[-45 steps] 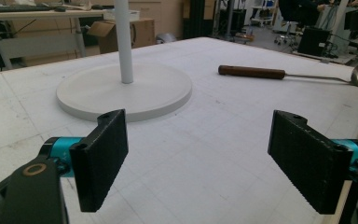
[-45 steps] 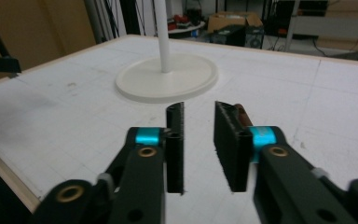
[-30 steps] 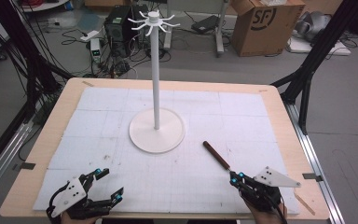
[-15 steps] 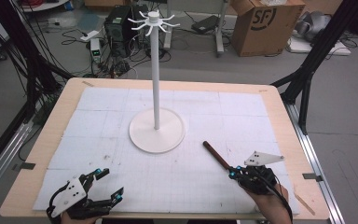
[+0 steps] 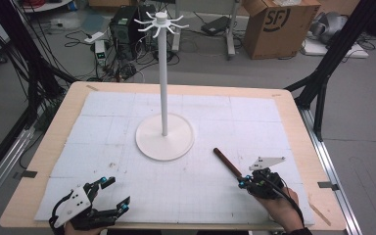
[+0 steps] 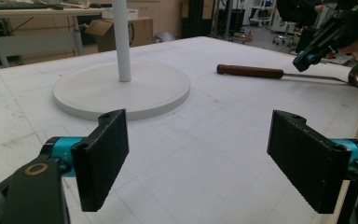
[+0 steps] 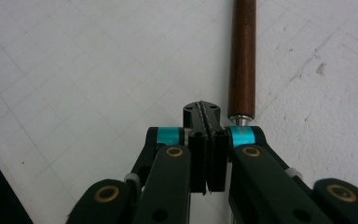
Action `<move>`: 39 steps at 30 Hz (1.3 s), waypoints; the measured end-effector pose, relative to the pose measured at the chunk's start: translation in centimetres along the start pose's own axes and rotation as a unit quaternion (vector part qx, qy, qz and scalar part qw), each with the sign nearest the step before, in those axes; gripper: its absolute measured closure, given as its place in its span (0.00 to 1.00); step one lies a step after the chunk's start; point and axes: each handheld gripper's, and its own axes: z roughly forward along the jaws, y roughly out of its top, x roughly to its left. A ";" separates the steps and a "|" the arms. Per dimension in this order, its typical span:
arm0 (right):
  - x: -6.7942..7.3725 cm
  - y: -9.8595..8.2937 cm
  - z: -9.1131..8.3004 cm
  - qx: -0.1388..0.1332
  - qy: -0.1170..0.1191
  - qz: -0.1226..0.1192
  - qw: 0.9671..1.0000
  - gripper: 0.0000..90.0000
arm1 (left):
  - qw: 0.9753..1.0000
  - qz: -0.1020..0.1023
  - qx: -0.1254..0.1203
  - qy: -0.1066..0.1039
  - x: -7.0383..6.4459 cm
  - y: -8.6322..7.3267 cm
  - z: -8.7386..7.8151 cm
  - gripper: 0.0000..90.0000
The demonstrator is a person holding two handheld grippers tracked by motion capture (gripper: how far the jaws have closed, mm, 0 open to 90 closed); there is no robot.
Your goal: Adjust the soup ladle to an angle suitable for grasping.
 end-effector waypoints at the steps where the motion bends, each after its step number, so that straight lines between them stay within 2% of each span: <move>1: -0.1 0.0 0.1 0.006 0.002 0.000 1.000 1.00 | 1.000 0.000 0.000 0.000 0.0 0.0 0.0 0.23; 8: -0.4 0.4 0.6 0.047 0.014 -0.005 0.999 1.00 | 1.000 0.000 0.001 0.001 0.0 0.0 0.0 0.24; 14: -0.7 0.4 0.9 0.071 0.021 -0.001 0.997 1.00 | 1.000 -0.001 0.001 0.001 0.0 0.0 0.0 0.24; 23: -1.7 -0.1 1.1 0.071 0.019 0.007 0.997 1.00 | 1.000 -0.001 0.002 0.001 0.0 -0.1 0.1 0.24; 25: -1.8 -0.2 1.1 0.070 0.025 0.011 0.997 1.00 | 1.000 0.000 0.002 0.001 0.0 -0.1 0.1 0.24; 31: -2.1 0.0 1.4 0.080 0.028 -0.003 0.996 1.00 | 1.000 0.000 0.002 0.001 0.0 -0.1 0.1 0.24; 39: -2.5 0.6 1.6 0.104 0.041 -0.016 0.994 1.00 | 1.000 -0.001 0.002 0.001 0.1 -0.1 0.0 0.24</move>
